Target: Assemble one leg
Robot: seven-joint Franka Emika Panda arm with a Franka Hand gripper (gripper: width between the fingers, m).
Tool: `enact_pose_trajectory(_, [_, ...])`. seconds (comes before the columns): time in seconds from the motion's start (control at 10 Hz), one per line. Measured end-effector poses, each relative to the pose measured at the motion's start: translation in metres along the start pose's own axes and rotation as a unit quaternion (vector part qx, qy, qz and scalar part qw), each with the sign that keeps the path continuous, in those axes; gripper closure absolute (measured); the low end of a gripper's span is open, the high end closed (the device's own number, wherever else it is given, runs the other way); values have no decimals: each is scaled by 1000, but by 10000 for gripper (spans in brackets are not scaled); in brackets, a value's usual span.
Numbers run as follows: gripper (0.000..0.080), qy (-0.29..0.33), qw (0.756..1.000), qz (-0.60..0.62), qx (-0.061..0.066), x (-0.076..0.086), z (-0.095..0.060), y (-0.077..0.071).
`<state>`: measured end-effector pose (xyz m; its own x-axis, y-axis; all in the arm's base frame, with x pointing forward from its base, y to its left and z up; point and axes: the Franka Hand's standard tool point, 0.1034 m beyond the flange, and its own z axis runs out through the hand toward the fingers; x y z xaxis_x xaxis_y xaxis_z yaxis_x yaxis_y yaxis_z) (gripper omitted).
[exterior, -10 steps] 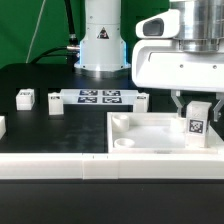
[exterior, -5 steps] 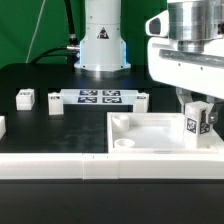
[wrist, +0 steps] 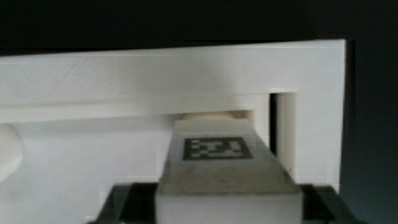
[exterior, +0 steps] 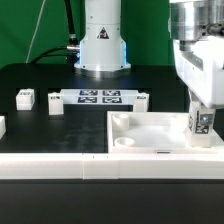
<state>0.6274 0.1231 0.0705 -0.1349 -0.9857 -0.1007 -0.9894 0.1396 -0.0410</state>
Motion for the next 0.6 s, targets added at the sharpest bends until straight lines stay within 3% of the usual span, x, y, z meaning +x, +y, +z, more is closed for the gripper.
enact_pose_trajectory(0.3, [506,-3,997,76,1,2,0,-1])
enact_pose_trajectory(0.4, [431,-5,996,94,0,0,0,0])
enact_pose_trajectory(0.5, [297,-7,998,69,0,-1,0,0])
enact_pose_trajectory(0.6, [297,-7,999,49,-1,-1,0,0])
